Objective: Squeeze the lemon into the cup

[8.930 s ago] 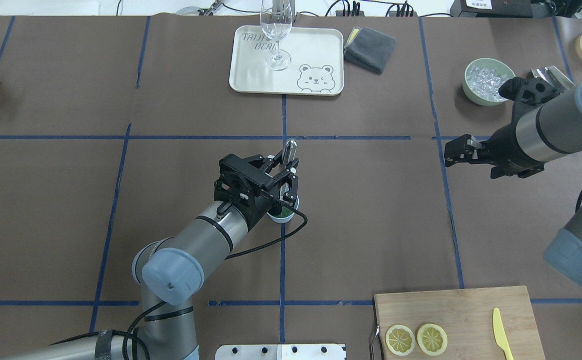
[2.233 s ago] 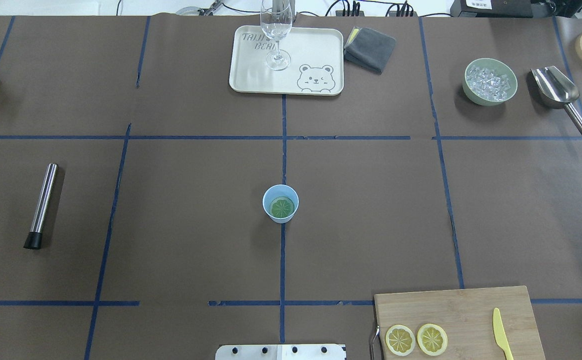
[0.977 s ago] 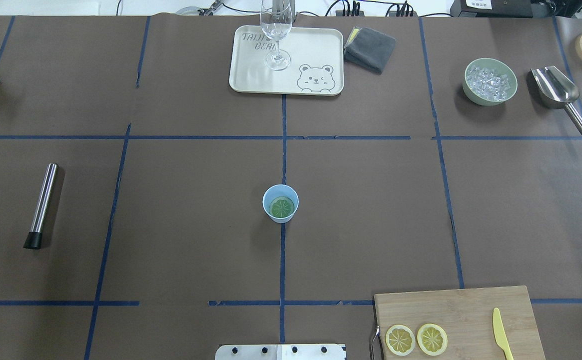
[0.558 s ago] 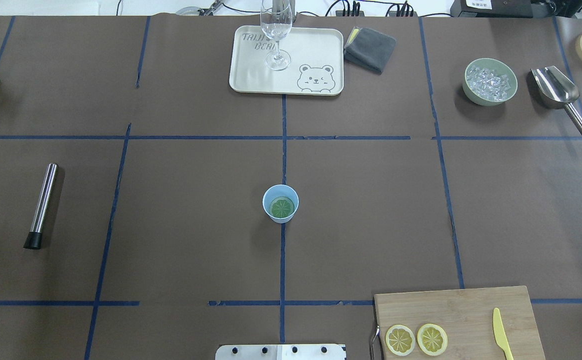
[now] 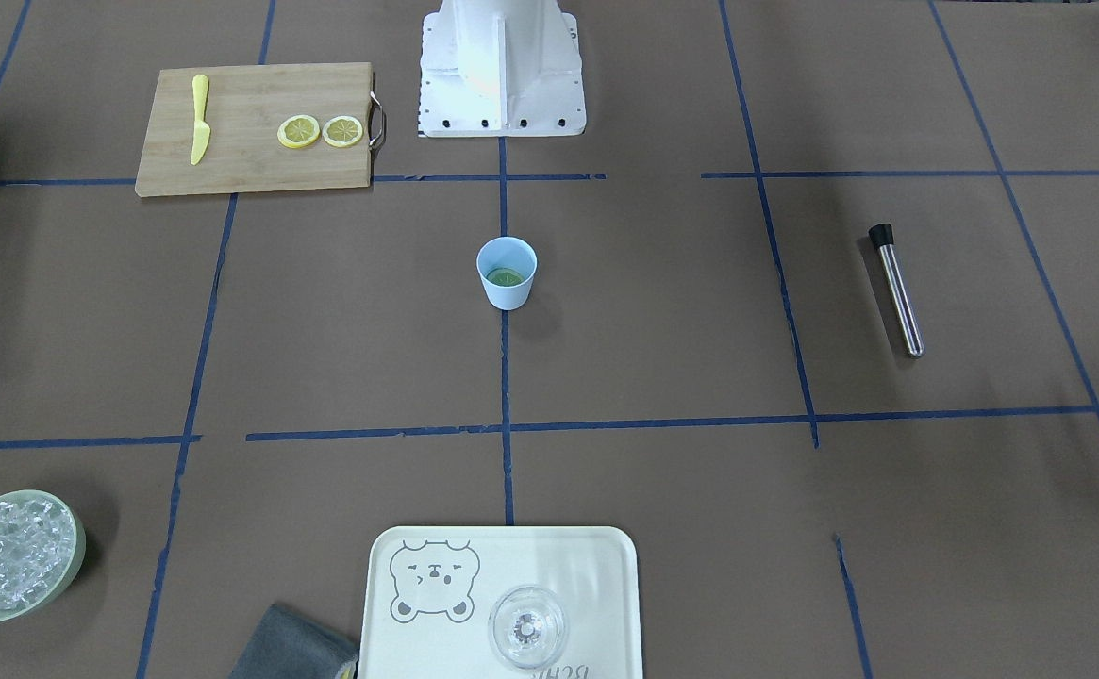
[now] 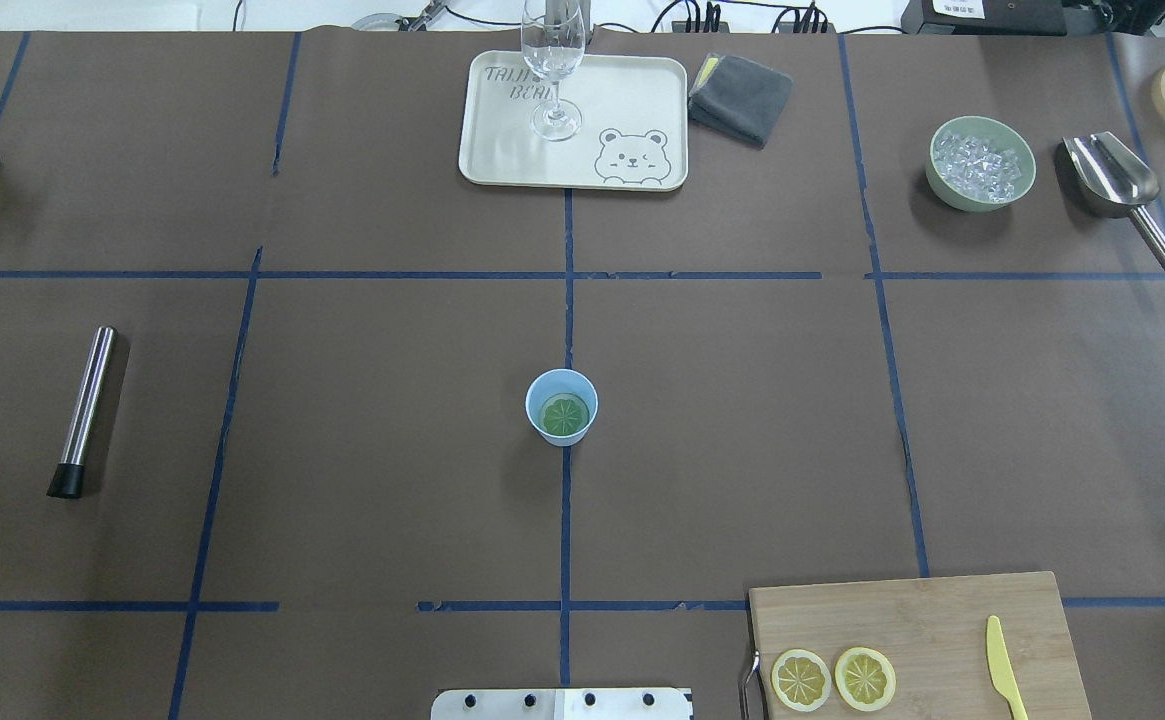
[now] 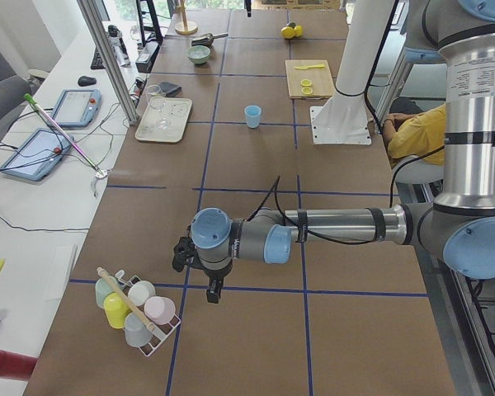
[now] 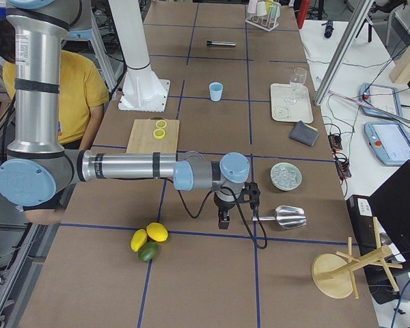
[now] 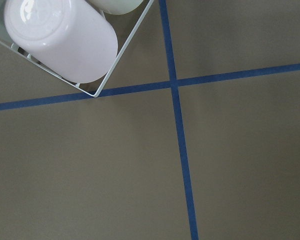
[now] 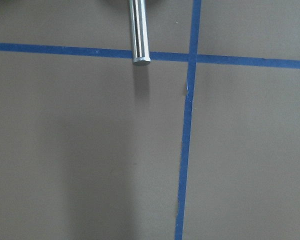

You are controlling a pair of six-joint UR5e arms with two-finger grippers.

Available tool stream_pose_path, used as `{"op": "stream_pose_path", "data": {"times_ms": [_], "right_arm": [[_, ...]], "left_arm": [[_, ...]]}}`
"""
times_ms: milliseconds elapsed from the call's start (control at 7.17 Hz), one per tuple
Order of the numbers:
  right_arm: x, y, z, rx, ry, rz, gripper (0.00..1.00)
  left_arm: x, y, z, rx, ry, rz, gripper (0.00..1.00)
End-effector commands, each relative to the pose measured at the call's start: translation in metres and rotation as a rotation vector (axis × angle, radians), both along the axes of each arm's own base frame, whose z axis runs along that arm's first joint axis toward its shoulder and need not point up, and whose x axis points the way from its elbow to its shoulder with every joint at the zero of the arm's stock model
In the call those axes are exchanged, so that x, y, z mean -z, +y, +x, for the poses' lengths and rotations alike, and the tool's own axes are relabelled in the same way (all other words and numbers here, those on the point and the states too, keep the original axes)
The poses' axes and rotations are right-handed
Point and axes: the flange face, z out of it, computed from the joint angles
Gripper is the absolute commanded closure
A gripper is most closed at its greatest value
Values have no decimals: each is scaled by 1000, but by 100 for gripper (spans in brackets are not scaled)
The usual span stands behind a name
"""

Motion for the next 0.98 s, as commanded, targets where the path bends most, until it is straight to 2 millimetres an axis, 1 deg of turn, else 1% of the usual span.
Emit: {"op": "stream_pose_path", "data": {"times_ms": [0,140,419,837], "right_arm": [[4,-5,-14,33,-4,12,0],[8,-6,-13,30,-14,17,0],[10,-8,-14,32,-15,22,0],[12,-9,-14,30,-14,25,0]], "left_arm": [[-1,4,0,-1,0,-53,0],[4,6,-1,-1,1,-37,0],[8,3,0,-4,1,-22,0],[10,2,0,-4,3,-4,0]]}}
